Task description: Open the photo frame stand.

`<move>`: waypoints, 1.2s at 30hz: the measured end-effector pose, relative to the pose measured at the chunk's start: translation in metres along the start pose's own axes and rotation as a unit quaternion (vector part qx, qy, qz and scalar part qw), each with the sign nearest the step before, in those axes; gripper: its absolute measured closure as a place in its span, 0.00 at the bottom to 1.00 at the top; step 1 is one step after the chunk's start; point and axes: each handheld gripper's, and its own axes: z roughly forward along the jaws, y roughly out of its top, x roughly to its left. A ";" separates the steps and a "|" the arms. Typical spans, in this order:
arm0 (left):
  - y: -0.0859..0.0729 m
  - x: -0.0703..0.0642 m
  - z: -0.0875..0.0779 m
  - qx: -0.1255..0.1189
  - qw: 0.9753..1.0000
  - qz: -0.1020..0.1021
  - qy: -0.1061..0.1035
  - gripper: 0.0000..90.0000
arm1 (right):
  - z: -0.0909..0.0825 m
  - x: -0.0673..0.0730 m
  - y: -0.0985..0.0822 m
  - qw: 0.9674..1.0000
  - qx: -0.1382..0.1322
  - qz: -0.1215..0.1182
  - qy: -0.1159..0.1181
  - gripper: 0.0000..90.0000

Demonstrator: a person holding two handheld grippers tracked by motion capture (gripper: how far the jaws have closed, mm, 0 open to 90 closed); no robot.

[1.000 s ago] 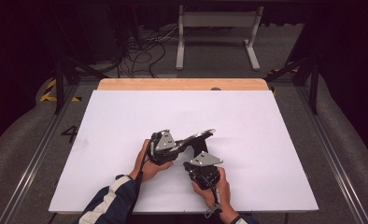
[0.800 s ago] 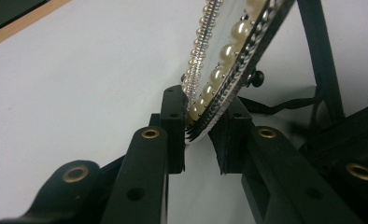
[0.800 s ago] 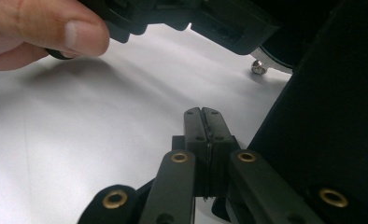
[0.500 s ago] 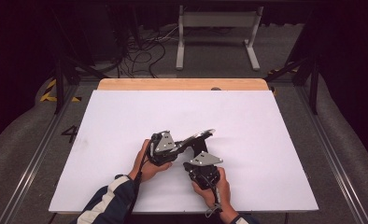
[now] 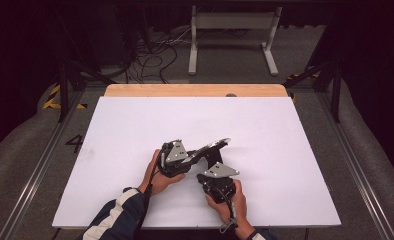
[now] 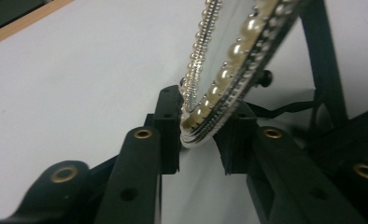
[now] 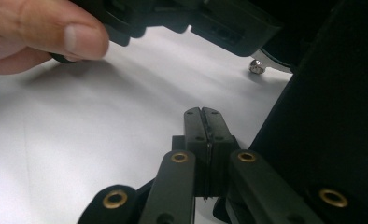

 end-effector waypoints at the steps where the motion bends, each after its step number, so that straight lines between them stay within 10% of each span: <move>1: 0.000 0.000 0.001 0.001 1.000 -0.002 -0.001 0.80 | 0.000 0.000 0.000 1.000 0.000 0.000 0.000 1.00; 36: 0.003 -0.016 -0.008 0.035 0.997 0.068 0.025 0.87 | -0.012 -0.015 -0.006 1.000 0.003 0.008 -0.003 1.00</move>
